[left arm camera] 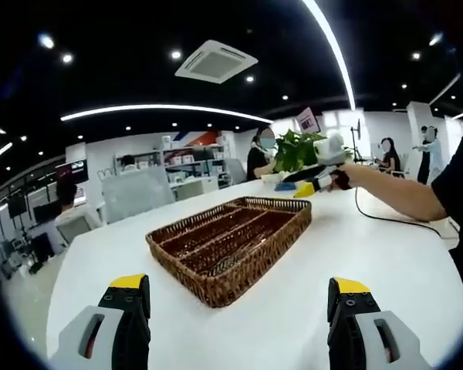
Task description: Arrange the knives, forks, and spoons in their matching storage slots by inserting each utensil handle-first until every utensil is classified and aligned in the correct compartment
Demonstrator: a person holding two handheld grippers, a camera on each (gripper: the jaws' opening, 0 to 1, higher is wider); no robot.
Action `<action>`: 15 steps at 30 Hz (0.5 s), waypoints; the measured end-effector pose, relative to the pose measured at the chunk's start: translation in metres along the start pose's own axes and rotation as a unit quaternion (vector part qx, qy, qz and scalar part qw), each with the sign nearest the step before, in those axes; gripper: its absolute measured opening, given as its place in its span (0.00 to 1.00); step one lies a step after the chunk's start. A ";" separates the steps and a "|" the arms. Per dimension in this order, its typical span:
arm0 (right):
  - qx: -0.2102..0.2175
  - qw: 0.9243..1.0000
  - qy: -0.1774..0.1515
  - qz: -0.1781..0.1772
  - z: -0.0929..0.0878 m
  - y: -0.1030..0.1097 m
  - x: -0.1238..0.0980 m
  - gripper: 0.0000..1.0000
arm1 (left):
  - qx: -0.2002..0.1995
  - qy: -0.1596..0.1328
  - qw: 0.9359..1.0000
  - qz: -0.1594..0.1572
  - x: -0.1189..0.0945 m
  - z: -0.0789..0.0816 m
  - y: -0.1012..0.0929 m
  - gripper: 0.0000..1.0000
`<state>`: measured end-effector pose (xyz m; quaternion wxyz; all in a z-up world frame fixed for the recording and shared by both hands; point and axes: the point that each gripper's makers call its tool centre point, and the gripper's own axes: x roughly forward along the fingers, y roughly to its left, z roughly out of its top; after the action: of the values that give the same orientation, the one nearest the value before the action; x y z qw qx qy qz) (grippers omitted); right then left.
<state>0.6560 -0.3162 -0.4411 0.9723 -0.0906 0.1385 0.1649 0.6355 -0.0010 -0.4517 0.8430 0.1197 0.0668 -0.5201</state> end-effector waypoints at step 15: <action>-0.009 1.000 -0.013 0.006 -0.005 0.025 -0.033 0.99 | -0.003 0.000 1.000 0.007 -0.003 0.003 0.004 1.00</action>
<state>0.6158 -0.3037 -0.4390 0.9722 -0.0964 0.1251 0.1730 0.6371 0.0028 -0.4476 0.8470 0.1178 0.0677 -0.5139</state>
